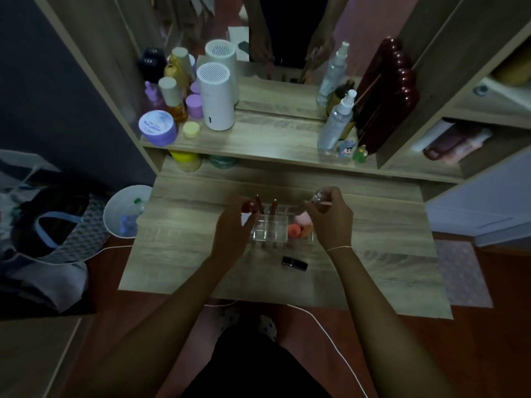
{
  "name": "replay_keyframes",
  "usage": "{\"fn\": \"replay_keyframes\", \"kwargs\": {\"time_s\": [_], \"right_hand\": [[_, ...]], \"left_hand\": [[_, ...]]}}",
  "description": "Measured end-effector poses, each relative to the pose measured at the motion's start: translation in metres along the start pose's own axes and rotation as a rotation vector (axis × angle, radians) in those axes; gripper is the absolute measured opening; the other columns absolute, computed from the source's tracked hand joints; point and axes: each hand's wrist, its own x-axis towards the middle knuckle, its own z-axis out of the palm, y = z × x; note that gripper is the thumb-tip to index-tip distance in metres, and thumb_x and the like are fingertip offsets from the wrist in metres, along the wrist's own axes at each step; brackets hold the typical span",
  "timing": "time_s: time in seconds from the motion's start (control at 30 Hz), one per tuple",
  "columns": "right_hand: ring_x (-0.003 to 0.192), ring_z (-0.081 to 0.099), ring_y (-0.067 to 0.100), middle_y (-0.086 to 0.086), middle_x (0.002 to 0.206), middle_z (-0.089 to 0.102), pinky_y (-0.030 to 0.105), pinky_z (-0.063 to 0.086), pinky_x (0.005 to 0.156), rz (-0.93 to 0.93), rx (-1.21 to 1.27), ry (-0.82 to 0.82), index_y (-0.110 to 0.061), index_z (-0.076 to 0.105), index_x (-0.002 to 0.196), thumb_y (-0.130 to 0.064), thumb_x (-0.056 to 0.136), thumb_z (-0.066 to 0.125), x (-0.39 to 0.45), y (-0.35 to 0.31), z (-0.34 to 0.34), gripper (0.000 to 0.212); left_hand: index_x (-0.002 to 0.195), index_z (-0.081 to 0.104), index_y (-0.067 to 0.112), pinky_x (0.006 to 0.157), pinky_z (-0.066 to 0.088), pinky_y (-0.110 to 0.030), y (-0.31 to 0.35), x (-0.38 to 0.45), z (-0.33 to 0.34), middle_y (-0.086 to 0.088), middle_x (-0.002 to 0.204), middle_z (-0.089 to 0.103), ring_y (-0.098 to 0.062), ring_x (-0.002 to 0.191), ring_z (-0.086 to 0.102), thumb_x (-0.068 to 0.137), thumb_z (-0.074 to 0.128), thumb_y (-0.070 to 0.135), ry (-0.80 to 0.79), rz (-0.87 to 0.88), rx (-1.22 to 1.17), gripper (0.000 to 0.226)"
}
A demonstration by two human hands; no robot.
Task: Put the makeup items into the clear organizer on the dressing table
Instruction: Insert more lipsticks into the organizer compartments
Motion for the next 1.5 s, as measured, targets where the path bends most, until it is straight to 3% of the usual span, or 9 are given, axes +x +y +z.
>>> {"fn": "replay_keyframes", "kwargs": {"time_s": [0.13,0.33,0.43,0.53,0.73,0.9,1.03,1.3,1.5], "right_hand": [[0.068,0.055,0.003,-0.01,0.078,0.059,-0.001,0.038,0.063,-0.019,-0.064,-0.039,-0.015,0.058,0.089,-0.009,0.074,0.077,0.001,0.002,0.022,0.025],[0.08,0.066,0.02,0.004,0.085,0.069,0.034,0.054,0.075,-0.038,-0.108,-0.114,-0.013,0.058,0.09,-0.006,0.074,0.075,0.005,0.005,0.039,0.024],[0.083,0.063,0.016,0.002,0.089,0.067,0.025,0.048,0.075,-0.042,-0.131,-0.158,-0.015,0.058,0.092,-0.005,0.077,0.073,0.008,0.008,0.044,0.024],[0.081,0.059,0.01,-0.001,0.089,0.064,0.014,0.041,0.072,-0.058,-0.168,-0.193,-0.015,0.058,0.094,-0.004,0.078,0.072,0.01,0.012,0.048,0.024],[0.08,0.062,0.015,0.003,0.09,0.068,0.029,0.051,0.073,-0.07,-0.256,-0.227,-0.017,0.057,0.095,-0.009,0.079,0.071,0.013,0.017,0.057,0.023],[0.082,0.065,0.022,0.005,0.09,0.069,0.041,0.056,0.075,-0.091,-0.281,-0.242,-0.018,0.056,0.094,-0.01,0.079,0.069,0.018,0.015,0.06,0.021],[0.085,0.065,0.022,0.006,0.094,0.07,0.039,0.056,0.078,-0.098,-0.287,-0.249,-0.017,0.058,0.098,-0.01,0.078,0.07,0.02,0.015,0.061,0.025],[0.089,0.065,0.019,0.004,0.098,0.07,0.038,0.056,0.081,-0.11,-0.282,-0.231,-0.018,0.059,0.102,-0.012,0.079,0.072,0.016,0.017,0.06,0.027],[0.088,0.065,0.02,0.005,0.097,0.069,0.036,0.055,0.081,-0.141,-0.275,-0.204,-0.016,0.06,0.101,-0.014,0.079,0.073,0.006,0.016,0.053,0.026]], "left_hand": [[0.096,0.062,0.017,0.075,0.048,-0.026,-0.01,0.005,0.007,-0.003,0.095,0.066,-0.016,0.085,0.062,0.086,0.067,0.015,-0.067,-0.058,-0.021,0.012],[0.095,0.061,0.015,0.068,0.042,0.0,-0.022,0.007,0.017,-0.011,0.101,0.06,-0.008,0.079,0.059,0.087,0.066,0.018,-0.125,-0.043,0.003,0.01],[0.093,0.062,0.011,0.071,0.051,-0.013,-0.023,0.006,0.019,-0.008,0.099,0.057,-0.014,0.083,0.06,0.087,0.065,0.016,-0.115,-0.007,0.024,0.008],[0.081,0.061,0.005,0.056,0.055,-0.028,-0.018,0.009,0.019,-0.013,0.078,0.058,-0.022,0.066,0.06,0.088,0.063,0.007,-0.103,0.093,0.068,0.008],[0.088,0.063,0.0,0.066,0.045,-0.005,-0.024,0.007,0.022,-0.003,0.08,0.056,-0.008,0.066,0.053,0.089,0.059,-0.002,-0.184,0.074,0.061,0.005],[0.085,0.064,0.002,0.063,0.043,-0.003,-0.025,0.012,0.024,-0.01,0.078,0.064,-0.005,0.064,0.055,0.09,0.058,0.002,-0.189,0.023,0.041,0.008],[0.097,0.062,0.004,0.064,0.044,-0.01,-0.03,0.01,0.027,-0.01,0.092,0.065,-0.012,0.078,0.058,0.092,0.054,0.005,-0.263,-0.04,0.067,0.009],[0.089,0.063,0.002,0.062,0.044,-0.001,-0.022,0.012,0.02,0.005,0.082,0.05,0.004,0.065,0.048,0.088,0.06,0.001,-0.19,-0.003,0.039,0.003],[0.095,0.062,-0.001,0.061,0.043,-0.006,-0.016,-0.002,0.015,-0.005,0.091,0.056,-0.004,0.072,0.053,0.09,0.06,0.004,-0.201,0.02,0.05,0.007]]}}
